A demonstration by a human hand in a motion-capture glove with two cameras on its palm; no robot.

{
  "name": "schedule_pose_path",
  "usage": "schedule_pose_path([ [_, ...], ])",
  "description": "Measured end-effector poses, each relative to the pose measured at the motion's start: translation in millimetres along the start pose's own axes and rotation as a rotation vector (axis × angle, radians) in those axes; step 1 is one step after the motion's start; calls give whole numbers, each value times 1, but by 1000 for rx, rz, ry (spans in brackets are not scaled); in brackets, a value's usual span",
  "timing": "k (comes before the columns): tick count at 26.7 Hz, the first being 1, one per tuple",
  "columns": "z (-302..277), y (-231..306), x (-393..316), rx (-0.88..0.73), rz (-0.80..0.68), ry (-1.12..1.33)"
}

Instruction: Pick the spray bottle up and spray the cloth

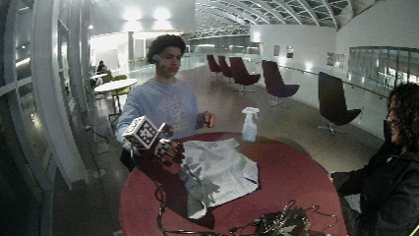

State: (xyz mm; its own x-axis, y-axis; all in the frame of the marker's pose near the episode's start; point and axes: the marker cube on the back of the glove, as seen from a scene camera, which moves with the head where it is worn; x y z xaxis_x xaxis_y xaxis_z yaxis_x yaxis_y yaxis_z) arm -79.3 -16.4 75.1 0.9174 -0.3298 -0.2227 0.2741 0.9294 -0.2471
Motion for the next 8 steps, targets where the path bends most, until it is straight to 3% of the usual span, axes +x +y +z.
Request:
schedule_pose_path([
  [8,0,1,3,1,-10,13],
])
